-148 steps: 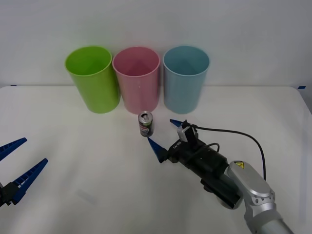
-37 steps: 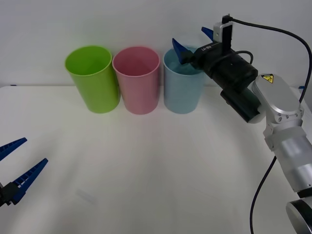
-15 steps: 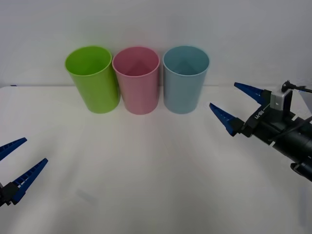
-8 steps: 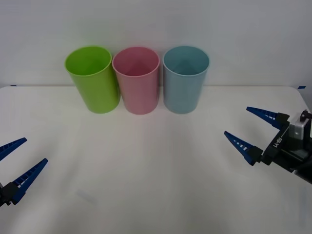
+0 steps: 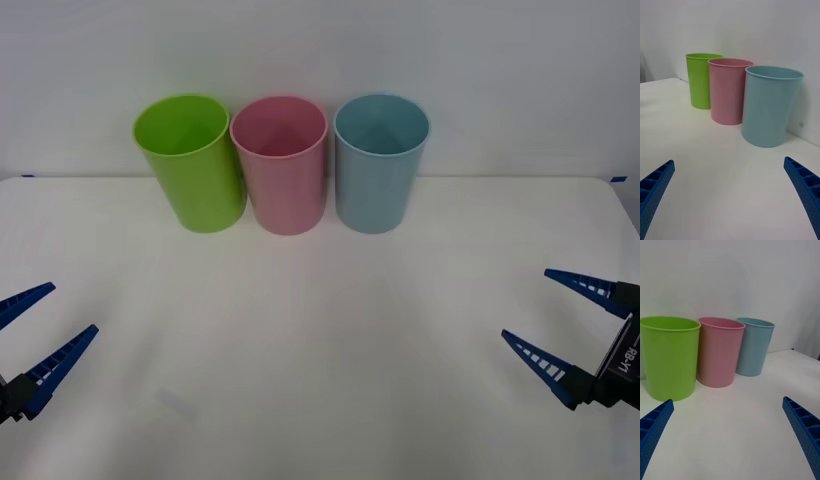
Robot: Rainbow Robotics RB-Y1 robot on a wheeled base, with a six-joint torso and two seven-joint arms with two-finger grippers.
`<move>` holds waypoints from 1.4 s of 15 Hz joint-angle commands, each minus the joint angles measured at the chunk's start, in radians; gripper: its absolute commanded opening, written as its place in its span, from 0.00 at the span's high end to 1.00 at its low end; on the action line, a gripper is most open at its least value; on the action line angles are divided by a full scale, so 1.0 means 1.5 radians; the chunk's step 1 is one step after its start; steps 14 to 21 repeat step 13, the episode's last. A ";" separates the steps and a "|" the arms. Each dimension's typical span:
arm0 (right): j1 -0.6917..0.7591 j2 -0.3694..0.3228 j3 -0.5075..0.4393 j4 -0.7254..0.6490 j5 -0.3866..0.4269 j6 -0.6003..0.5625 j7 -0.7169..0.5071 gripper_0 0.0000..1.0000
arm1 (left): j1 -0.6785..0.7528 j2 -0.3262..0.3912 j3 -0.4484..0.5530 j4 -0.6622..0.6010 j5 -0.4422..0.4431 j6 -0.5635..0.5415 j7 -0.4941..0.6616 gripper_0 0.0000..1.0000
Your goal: Grasp the object on the table and drop it into the matching bin: aluminum can to the light blue bin, PET bottle to the pink bin.
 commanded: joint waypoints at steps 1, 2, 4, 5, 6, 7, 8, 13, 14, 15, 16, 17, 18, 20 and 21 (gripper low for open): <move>0.027 0.000 -0.011 0.001 -0.002 -0.013 0.007 0.00 | 0.000 0.000 0.000 0.000 0.000 0.000 0.000 0.00; 0.038 0.000 -0.015 0.001 -0.003 -0.020 0.011 0.00 | 0.000 0.000 0.000 0.000 0.000 0.000 0.000 0.00; 0.056 0.000 -0.022 0.001 -0.008 -0.029 0.014 0.00 | 0.000 0.000 0.000 0.000 0.000 0.000 0.000 0.00; 0.064 0.000 -0.026 0.000 -0.010 -0.035 0.015 0.00 | 0.000 0.000 0.000 0.000 0.000 0.000 0.000 0.00; 0.067 0.001 -0.027 0.001 -0.010 -0.039 0.015 0.00 | 0.000 0.000 0.000 0.000 0.000 0.000 0.000 0.00; 0.070 0.000 -0.027 0.001 -0.010 -0.042 0.015 0.00 | 0.000 0.000 0.000 0.000 0.000 0.000 0.000 0.00; 0.072 0.000 -0.027 0.001 -0.010 -0.044 0.013 0.00 | 0.000 0.000 0.000 0.000 0.000 0.000 0.000 0.00; 0.076 0.000 -0.029 0.001 -0.006 -0.051 0.012 0.00 | 0.000 0.000 0.000 0.000 0.000 0.000 0.000 0.00; 0.076 0.000 -0.029 0.001 -0.006 -0.051 0.012 0.00 | 0.000 0.000 0.000 0.000 0.000 0.000 0.000 0.00; 0.076 0.000 -0.029 0.001 -0.006 -0.051 0.012 0.00 | 0.000 0.000 0.000 0.000 0.000 0.000 0.000 0.00; 0.076 0.000 -0.029 0.001 -0.006 -0.051 0.012 0.00 | 0.000 0.000 0.000 0.000 0.000 0.000 0.000 0.00; 0.076 0.000 -0.029 0.001 -0.006 -0.051 0.012 0.00 | 0.000 0.000 0.000 0.000 0.000 0.000 0.000 0.00; 0.076 0.000 -0.029 0.001 -0.006 -0.051 0.012 0.00 | 0.000 0.000 0.000 0.000 0.000 0.000 0.000 0.00; 0.076 0.000 -0.029 0.001 -0.006 -0.051 0.012 0.00 | 0.000 0.000 0.000 0.000 0.000 0.000 0.000 0.00; 0.076 0.000 -0.029 0.001 -0.006 -0.051 0.012 0.00 | 0.000 0.000 0.000 0.000 0.000 0.000 0.000 0.00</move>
